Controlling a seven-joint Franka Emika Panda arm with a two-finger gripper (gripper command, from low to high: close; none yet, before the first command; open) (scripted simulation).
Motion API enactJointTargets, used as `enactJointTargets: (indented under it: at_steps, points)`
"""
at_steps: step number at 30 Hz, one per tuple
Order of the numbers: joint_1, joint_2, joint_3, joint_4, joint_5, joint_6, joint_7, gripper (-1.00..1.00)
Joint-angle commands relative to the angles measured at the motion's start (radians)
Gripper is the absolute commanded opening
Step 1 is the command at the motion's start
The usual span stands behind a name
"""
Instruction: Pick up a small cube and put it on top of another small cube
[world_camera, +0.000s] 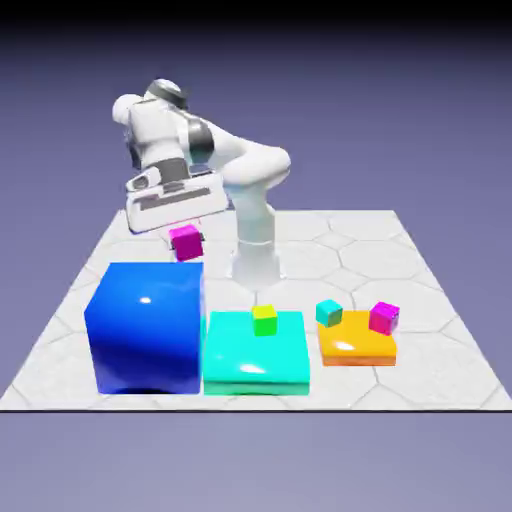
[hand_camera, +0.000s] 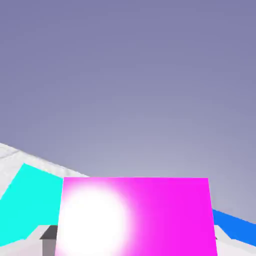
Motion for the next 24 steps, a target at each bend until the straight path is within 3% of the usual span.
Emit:
enactJointTargets:
  at_steps: [1, 19, 24]
  points:
    - [0.036, -0.009, -0.006, -0.004, -0.022, -0.007, 0.013, -1.0]
    - [0.689, -0.179, -0.114, -0.07, -0.36, -0.132, 0.215, -1.0]
    - [0.87, -0.177, -0.224, -0.12, -0.469, -0.099, 0.214, -1.0]
